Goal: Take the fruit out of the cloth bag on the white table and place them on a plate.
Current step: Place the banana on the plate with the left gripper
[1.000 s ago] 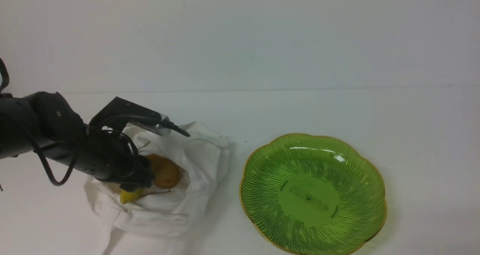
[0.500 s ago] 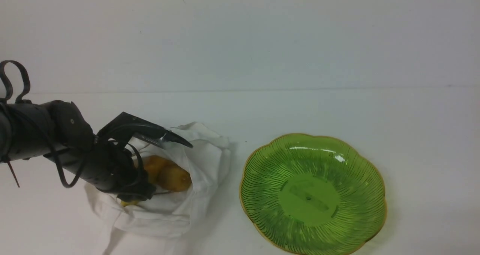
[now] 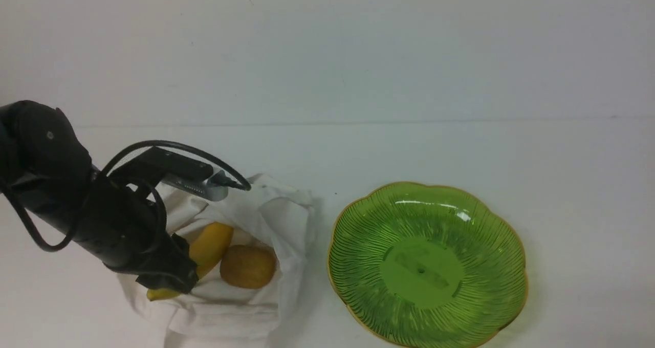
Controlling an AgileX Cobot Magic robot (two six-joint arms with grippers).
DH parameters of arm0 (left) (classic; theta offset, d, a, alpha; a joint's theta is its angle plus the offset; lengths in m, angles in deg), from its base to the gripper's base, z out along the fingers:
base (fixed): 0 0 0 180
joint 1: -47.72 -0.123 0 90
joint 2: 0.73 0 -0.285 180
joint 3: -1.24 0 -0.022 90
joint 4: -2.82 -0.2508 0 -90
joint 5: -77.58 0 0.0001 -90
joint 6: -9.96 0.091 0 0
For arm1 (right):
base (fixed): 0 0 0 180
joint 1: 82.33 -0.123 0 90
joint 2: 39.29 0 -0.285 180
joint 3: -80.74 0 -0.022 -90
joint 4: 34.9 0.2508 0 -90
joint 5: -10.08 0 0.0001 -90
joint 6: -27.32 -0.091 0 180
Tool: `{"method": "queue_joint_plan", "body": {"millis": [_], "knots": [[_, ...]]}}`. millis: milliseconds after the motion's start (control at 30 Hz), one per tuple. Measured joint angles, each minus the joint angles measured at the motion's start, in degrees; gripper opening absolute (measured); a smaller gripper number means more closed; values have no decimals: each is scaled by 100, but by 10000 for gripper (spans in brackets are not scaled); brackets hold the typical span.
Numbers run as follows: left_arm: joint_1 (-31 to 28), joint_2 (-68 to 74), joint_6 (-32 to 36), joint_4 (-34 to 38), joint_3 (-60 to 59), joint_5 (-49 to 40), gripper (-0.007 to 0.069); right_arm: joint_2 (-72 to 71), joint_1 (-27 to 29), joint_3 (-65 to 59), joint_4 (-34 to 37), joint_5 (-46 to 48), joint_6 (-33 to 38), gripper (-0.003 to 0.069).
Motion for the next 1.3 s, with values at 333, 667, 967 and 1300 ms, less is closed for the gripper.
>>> {"method": "queue_joint_plan", "body": {"millis": [333, 667, 967, 1300], "knots": [[0, -313, -677, -141, 0, -1027, 282, 0, 0, 0, 0, 0, 0, -13], [0, -1150, -729, -69, 0, -1429, 282, 0, 0, 0, 0, 0, 0, -13], [0, -1849, -767, 272, 0, -1178, 282, 0, 0, 0, 0, 0, 0, -13], [-29, -1792, -1360, -426, 0, -277, 278, 0, 0, 0, 0, 0, 0, -13]]}}
